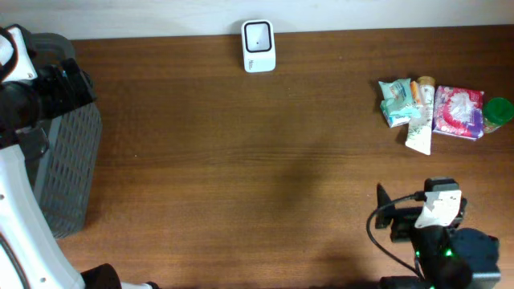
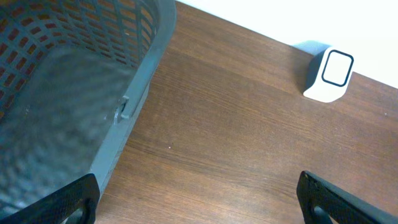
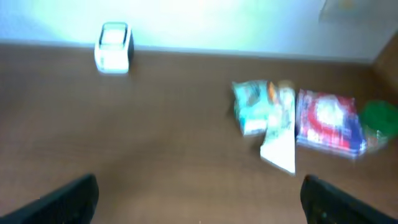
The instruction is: Scan the item barcode
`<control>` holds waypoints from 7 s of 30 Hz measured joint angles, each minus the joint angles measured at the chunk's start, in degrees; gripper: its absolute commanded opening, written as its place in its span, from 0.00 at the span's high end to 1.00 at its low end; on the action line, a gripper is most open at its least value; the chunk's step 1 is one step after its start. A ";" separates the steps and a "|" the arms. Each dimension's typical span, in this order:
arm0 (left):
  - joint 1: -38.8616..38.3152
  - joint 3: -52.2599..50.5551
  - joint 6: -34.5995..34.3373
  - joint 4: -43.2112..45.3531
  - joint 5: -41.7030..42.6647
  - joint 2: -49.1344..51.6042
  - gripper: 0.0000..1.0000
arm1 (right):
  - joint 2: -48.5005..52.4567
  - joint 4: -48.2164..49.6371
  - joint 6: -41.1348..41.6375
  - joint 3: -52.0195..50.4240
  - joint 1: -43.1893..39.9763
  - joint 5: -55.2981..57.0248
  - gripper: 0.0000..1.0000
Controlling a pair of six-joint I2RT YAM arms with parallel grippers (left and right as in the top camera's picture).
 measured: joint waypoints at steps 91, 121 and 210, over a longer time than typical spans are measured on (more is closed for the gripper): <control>-18.40 -97.48 15.58 46.40 5.68 -77.18 0.01 | -14.69 37.68 -3.34 -36.65 -2.40 2.40 0.01; -18.27 -125.92 -0.63 80.17 -7.56 -91.30 0.01 | -14.69 37.64 -3.34 -36.68 -2.40 2.38 0.01; -17.97 -125.92 3.93 80.02 -8.39 -91.30 0.01 | -14.69 37.64 1.31 -36.68 -1.05 2.38 0.01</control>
